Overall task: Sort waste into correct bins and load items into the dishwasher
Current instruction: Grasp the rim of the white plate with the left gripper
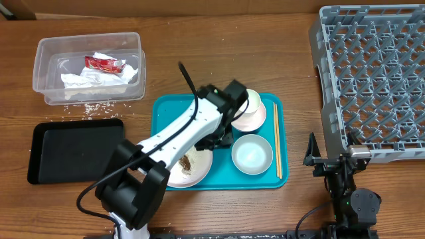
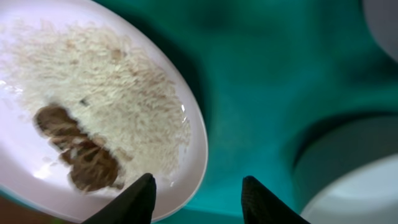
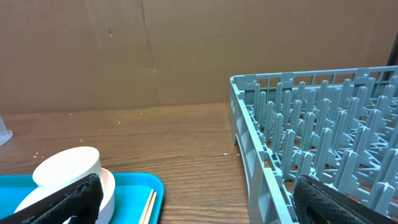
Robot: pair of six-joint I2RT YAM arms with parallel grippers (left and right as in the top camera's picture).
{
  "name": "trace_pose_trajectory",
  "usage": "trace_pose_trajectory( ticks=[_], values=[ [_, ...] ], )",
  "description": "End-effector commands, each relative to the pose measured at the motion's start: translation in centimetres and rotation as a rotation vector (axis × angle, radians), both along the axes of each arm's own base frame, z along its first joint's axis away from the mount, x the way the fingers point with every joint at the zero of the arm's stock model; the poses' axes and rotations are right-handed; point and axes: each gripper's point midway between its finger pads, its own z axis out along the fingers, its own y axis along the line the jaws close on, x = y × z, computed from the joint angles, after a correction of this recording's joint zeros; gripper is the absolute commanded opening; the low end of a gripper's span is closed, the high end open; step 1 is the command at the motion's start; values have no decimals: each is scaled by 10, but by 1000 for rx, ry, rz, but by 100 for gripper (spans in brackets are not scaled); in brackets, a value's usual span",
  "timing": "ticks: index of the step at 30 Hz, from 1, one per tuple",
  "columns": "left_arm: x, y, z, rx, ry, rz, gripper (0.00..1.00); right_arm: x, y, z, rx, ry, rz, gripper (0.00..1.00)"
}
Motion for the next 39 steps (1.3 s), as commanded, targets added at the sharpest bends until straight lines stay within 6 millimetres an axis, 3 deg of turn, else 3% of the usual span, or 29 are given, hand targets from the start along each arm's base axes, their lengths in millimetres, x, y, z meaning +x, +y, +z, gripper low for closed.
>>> trace_pose_trajectory(
  ticks=[1, 9, 13, 30, 34, 39],
  values=[
    [-12, -1, -18, 10, 5, 9, 48, 0, 0, -2, -4, -5, -3, 100],
    [-15, -6, -34, -2, -23, -11, 46, 0, 0, -2, -4, -5, -3, 100],
    [-14, -1, -35, 23, -36, -15, 40, 0, 0, -2, -4, -5, -3, 100],
    [-12, 0, -45, 65, -104, -53, 37, 0, 0, -2, -4, -5, -3, 100],
    [-11, -2, -45, 61, -109, -52, 18, 0, 0, -2, -4, -5, -3, 100],
    [-11, -1, -45, 63, -106, -53, 11, 0, 0, -2, -4, -5, -3, 100]
  ],
)
